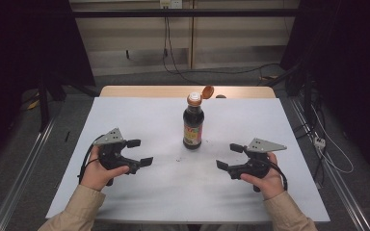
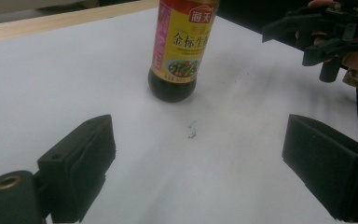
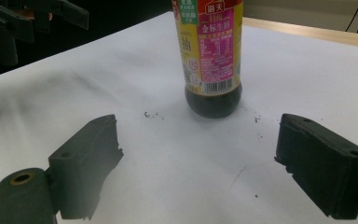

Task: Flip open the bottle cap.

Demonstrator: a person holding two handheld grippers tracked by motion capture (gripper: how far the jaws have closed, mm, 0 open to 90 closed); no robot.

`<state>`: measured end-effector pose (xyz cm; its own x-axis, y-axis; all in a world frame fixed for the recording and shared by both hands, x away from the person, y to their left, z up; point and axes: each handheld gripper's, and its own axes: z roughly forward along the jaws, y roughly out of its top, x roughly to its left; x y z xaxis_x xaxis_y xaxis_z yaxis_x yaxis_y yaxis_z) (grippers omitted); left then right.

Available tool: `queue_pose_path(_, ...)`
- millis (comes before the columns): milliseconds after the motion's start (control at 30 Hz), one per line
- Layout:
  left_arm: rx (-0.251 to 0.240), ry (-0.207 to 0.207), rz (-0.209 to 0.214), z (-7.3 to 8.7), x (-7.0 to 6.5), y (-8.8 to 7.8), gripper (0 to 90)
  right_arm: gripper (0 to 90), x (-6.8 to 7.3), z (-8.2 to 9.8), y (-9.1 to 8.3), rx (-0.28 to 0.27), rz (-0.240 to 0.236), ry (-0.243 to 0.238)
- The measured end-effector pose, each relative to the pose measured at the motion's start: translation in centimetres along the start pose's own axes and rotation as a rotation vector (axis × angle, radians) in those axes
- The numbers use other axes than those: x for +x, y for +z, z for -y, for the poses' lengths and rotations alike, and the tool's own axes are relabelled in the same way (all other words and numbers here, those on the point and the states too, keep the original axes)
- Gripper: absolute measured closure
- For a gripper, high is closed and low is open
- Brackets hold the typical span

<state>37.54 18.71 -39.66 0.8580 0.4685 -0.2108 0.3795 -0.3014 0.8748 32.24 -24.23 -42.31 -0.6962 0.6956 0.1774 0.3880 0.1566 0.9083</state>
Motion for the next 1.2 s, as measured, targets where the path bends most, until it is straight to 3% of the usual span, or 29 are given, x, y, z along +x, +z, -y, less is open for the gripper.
queue_pose_path(800, 0.005, -0.02, -0.02, 2.5, 0.5, -2.3, 9.3, 12.7, -0.3, 0.9, -1.6, 0.008, 0.023, -0.009)
queue_pose_path(1200, 0.016, -0.02, -0.031, 3.2, 0.4, -2.6, 9.3, 12.7, -0.7, 1.6, -2.6, 0.018, 0.042, -0.004)
